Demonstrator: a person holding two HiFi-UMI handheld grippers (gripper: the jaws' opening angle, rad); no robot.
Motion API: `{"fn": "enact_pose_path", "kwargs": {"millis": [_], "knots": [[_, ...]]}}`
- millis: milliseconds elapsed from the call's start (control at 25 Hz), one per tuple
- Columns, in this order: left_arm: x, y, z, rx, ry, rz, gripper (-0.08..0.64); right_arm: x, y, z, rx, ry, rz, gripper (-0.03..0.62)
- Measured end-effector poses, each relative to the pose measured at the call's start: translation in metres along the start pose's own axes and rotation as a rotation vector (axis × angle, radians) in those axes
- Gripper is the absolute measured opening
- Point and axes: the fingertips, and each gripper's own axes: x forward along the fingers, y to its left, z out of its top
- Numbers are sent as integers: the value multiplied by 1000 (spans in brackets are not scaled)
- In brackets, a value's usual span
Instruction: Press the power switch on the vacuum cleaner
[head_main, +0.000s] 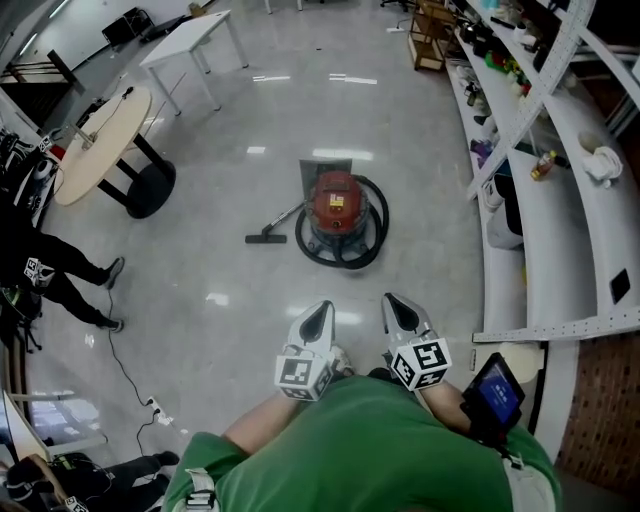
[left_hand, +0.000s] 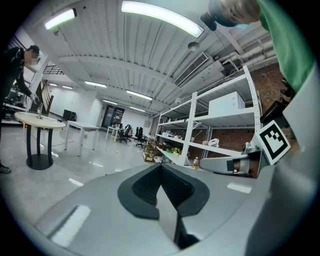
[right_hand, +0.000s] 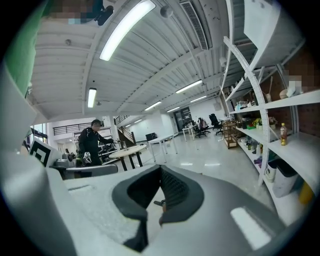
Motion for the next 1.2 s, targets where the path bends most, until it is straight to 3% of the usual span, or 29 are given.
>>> {"fn": "enact_pose_path", "kwargs": {"millis": [240, 600, 1200], "knots": [[29, 38, 21, 16, -13, -22, 8, 51, -3, 20, -17, -11, -20, 2], [81, 80, 33, 29, -9, 23, 8, 120, -25, 38, -25, -2, 13, 2], [238, 124, 40, 33, 57, 148, 8, 246, -131, 74, 14, 46, 100, 2]]}}
